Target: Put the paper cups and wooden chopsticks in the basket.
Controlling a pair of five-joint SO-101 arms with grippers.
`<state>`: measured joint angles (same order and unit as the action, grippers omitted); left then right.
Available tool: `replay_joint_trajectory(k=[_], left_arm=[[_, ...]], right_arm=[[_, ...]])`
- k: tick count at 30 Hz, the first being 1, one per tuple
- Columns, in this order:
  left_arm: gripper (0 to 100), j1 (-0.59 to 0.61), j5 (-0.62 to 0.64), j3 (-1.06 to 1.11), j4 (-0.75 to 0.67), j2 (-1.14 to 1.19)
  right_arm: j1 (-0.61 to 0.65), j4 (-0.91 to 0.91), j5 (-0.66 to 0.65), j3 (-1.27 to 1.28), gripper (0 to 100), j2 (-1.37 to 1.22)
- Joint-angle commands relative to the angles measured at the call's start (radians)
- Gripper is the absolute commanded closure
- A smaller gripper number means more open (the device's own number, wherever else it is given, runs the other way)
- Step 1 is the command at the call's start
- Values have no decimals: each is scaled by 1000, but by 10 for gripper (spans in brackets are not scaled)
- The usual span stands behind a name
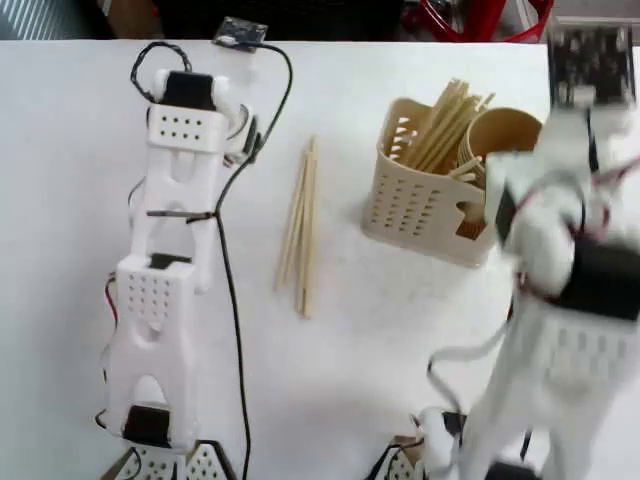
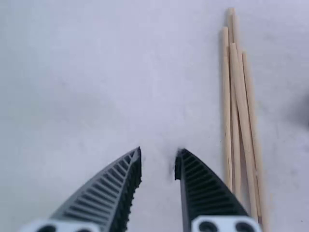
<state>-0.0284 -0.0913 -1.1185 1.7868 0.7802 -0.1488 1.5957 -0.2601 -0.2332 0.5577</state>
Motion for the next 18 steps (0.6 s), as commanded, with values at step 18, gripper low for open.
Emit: replay_joint_trajectory(k=[18], left_arm=[[868, -145, -58, 1573, -967, -1012]], right_arm=[[-97, -418, -232, 1585, 975, 1086]])
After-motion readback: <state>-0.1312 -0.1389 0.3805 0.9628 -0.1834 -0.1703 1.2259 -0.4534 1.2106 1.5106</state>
